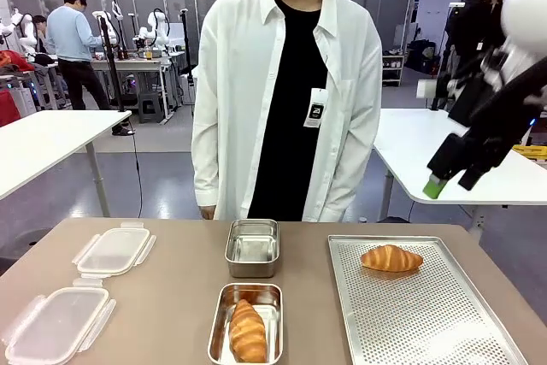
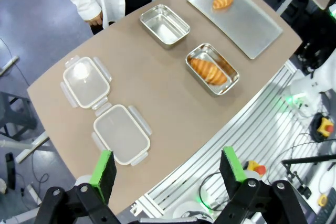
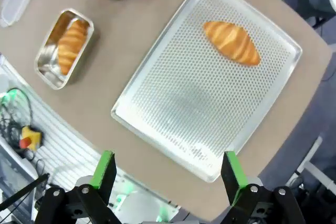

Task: Place the bread into the airtight container.
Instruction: Pick up a Butter Roll and place it into an empty Airtight Container.

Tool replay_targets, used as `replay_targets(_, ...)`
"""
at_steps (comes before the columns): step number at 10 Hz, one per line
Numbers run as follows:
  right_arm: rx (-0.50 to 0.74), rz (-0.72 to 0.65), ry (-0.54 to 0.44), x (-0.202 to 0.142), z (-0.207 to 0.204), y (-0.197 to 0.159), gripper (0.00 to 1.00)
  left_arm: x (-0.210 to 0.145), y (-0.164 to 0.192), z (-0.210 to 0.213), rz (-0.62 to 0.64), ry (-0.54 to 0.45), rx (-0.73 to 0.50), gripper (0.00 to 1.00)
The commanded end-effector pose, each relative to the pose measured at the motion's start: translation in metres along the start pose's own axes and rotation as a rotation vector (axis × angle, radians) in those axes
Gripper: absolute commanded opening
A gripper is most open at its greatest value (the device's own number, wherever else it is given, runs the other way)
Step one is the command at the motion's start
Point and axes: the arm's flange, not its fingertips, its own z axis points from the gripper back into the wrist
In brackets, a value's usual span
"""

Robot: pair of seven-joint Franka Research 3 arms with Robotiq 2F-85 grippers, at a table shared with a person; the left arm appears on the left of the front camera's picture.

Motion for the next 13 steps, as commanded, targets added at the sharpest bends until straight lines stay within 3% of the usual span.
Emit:
replay_targets(1, 0.056, 0.042, -0.017, 0.028, -0.027, -0.022, 1.00, 0.001, -0.001, 0.000, -0.017, -0.002, -0.013, 1.00)
replay_targets(2, 0.049, 0.049, 0.004, 0.041, -0.051, -0.036, 1.00, 0.001, -0.001, 0.000, -0.017, -0.002, -0.013, 1.00)
replay_targets(5, 0.196, 0.069, 0.052, 0.071, -0.106, -0.060, 1.00, 0.001, -0.001, 0.000, -0.017, -0.002, -0.013, 1.00)
replay_targets(7, 0.167, 0.084, 0.088, 0.068, -0.111, -0.054, 1.00, 0.001, -0.001, 0.000, -0.017, -0.002, -0.013, 1.00)
replay_targets(8, 0.165, 0.069, 0.039, 0.049, -0.085, -0.060, 1.00, 0.001, -0.001, 0.000, -0.017, -0.002, -0.013, 1.00)
replay_targets(9, 0.187, 0.033, -0.060, 0.009, -0.041, -0.078, 1.00, 0.001, -0.001, 0.000, -0.017, -0.002, -0.013, 1.00)
replay_targets(11, 0.229, -0.099, -0.184, -0.086, 0.021, -0.132, 1.00, 0.001, -0.001, 0.000, -0.017, -0.002, -0.013, 1.00)
replay_targets(13, 0.213, -0.281, -0.362, -0.196, 0.058, -0.162, 1.00, 0.001, -0.001, 0.000, -0.017, -0.002, -0.013, 1.00)
